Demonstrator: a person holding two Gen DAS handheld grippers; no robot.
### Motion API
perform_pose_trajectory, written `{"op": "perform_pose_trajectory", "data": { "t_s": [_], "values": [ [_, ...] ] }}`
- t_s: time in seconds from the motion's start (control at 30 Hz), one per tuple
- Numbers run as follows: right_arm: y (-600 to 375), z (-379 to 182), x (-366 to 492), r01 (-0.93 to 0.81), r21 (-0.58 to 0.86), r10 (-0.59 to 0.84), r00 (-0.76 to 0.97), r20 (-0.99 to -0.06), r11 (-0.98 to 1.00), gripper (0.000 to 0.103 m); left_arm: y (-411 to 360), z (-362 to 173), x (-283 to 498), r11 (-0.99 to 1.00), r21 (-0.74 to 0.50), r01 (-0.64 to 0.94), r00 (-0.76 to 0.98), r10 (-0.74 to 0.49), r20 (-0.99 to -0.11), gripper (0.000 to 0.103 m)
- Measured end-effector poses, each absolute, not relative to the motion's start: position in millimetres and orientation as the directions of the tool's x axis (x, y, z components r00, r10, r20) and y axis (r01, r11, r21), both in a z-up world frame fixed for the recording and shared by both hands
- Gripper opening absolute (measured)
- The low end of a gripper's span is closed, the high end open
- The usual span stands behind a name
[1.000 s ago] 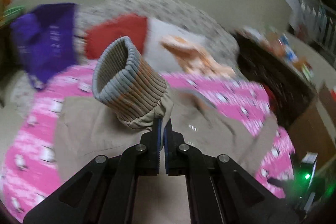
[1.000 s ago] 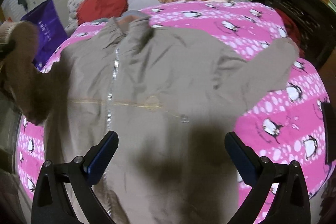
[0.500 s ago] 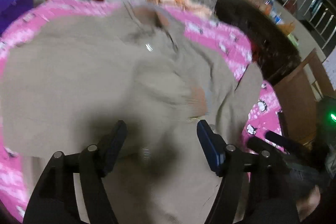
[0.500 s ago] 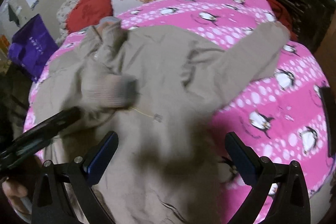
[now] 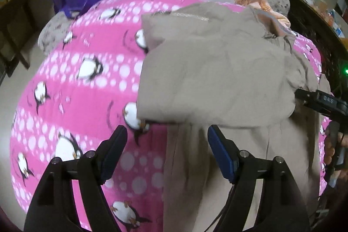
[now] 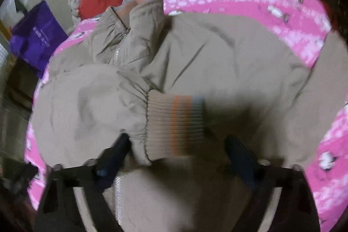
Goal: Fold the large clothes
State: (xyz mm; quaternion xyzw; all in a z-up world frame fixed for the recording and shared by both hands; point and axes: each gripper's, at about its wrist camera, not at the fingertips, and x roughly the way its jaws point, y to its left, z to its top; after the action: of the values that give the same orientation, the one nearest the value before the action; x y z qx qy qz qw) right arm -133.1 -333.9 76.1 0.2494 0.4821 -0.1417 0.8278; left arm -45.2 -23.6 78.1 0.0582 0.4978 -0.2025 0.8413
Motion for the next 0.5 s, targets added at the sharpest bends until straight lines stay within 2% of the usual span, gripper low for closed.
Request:
{"op": "perform_pose_trajectory", "data": {
  "t_s": [0.03, 0.07, 0.1, 0.13, 0.27, 0.37, 0.43, 0.5],
  "values": [
    [-334.2, 73.5, -132.8, 0.466, 0.303, 0.034, 0.502, -0.864, 0.831, 0.054, -28.4, 73.3, -47.4, 0.910, -0.088, 0.404, 0.417, -0.269, -0.868, 0.076],
    [-332.4, 73.1, -134.1, 0.462, 0.315, 0.042, 0.510, -0.859, 0.829, 0.047, -33.4, 68.7, -49.3, 0.908, -0.064, 0.415, 0.414, -0.250, -0.875, 0.076],
    [-331.3, 76.5, -136.2, 0.455, 0.318, 0.038, 0.526, -0.850, 0.832, 0.029, -36.1, 66.4, -49.0, 0.906, -0.038, 0.422, 0.417, -0.231, -0.879, 0.076],
    [-328.9, 84.5, -140.6, 0.430, 0.334, 0.044, 0.558, -0.829, 0.839, 0.024, -40.3, 63.6, -49.1, 0.905, -0.002, 0.426, 0.426, -0.202, -0.882, 0.076],
    [-326.4, 138.0, -172.4, 0.383, 0.299, -0.041, 0.672, -0.740, 0.874, 0.022, -38.1, 57.8, -44.7, 0.916, 0.033, 0.400, 0.443, -0.162, -0.882, 0.076],
    [-344.6, 161.3, -193.1, 0.448, 0.258, -0.150, 0.692, -0.707, 0.856, 0.022, -31.8, 50.4, -34.4, 0.935, 0.014, 0.355, 0.426, -0.148, -0.893, 0.076],
    [-358.5, 155.5, -191.5, 0.504, 0.202, -0.213, 0.648, -0.731, 0.840, 0.022, -29.6, 46.0, -30.8, 0.944, -0.009, 0.330, 0.404, -0.150, -0.902, 0.076],
    [-368.6, 139.7, -184.9, 0.520, 0.196, -0.201, 0.611, -0.766, 0.832, 0.023, -30.1, 47.2, -28.5, 0.949, -0.023, 0.315, 0.397, -0.154, -0.905, 0.076]
  ]
}}
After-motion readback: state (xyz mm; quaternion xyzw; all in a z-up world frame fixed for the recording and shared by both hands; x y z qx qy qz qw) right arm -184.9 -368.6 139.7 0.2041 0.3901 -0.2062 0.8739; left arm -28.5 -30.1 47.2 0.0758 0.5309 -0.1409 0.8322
